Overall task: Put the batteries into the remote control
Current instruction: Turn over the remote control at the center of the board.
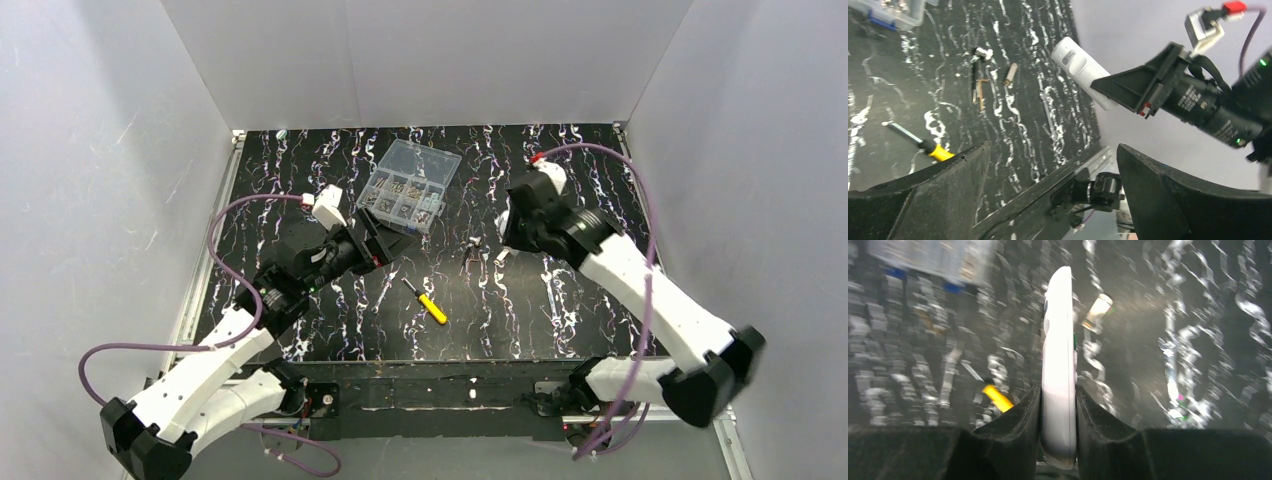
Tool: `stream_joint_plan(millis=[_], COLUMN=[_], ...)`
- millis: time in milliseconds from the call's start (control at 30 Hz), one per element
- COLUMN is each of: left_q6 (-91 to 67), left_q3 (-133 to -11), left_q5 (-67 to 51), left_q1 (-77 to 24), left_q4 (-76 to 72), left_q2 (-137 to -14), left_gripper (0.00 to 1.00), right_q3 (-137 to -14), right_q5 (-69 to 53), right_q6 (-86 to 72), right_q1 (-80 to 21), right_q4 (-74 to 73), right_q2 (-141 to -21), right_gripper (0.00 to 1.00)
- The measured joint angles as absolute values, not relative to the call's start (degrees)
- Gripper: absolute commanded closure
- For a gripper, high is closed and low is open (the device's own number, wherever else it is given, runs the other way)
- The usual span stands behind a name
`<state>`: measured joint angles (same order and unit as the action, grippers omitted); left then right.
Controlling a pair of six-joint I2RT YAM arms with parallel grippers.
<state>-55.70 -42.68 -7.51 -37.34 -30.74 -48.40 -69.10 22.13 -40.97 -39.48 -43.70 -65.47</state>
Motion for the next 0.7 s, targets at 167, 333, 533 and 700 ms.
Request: stream_joint_plan(millis=[167,333,533,700], left_q6=[-50.54,-47.46,-45.67,-44.64], left_q3=[-46.46,-46.54,-46.54,-46.54], left_q5=[-4.89,-3.86,-4.1,-4.75], left_q1=[-37.28,-37.23,-37.26,-37.26], left_q4=[-20.51,-16.08,-14.5,-14.7], left_q2=[-46.94,-45.3,-45.28,-45.25], left_gripper=[0.02,0.02,0.02,0.02], right_q3=[-77.71,-79.57,-82.11,-82.46], right_q5=[26.17,27.9,30.81,32.64], right_q6=[-38.3,-37.04,-36.56,-36.21], right_q1=[-39.81,-42.41,-46.33,-49.47], right_q4=[-60.18,-70.28,-77.67,-78.81], right_q2=[-79.59,-86.89,-93.58,-100.31], right_gripper=[0.99,0.99,0.99,0.94])
